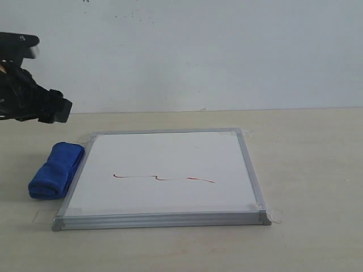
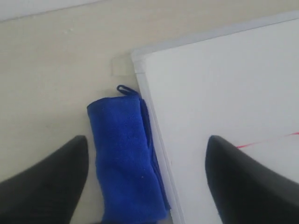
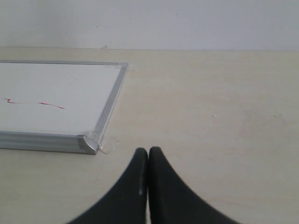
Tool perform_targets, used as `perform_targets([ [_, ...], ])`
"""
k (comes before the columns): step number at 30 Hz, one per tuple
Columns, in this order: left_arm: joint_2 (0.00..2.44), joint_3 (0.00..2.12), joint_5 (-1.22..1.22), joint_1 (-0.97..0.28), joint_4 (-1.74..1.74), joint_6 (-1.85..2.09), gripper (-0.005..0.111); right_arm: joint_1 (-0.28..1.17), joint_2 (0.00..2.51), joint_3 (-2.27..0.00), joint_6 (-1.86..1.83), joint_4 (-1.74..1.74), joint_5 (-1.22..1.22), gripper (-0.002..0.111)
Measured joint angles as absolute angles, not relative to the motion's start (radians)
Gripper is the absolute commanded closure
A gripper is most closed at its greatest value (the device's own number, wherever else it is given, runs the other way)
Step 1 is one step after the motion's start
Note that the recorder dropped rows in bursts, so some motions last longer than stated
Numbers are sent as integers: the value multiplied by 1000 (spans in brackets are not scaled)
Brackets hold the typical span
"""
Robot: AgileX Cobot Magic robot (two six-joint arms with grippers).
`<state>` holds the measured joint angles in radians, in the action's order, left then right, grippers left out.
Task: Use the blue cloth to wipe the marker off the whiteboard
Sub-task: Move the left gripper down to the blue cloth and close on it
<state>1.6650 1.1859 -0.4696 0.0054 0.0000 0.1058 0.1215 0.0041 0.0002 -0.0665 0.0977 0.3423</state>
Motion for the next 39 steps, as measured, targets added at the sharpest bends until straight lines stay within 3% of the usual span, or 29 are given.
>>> perform_targets([
  [11,1881,1272,-459,15,174,-44,33,121,4,0,-67,98,342,108],
  [32,1997,1276,-457,15,194,-53,33,121,4,0,-67,98,342,108],
  [39,2034,1277,-421,15,194,-53,15,121,4,0,-67,98,342,108],
])
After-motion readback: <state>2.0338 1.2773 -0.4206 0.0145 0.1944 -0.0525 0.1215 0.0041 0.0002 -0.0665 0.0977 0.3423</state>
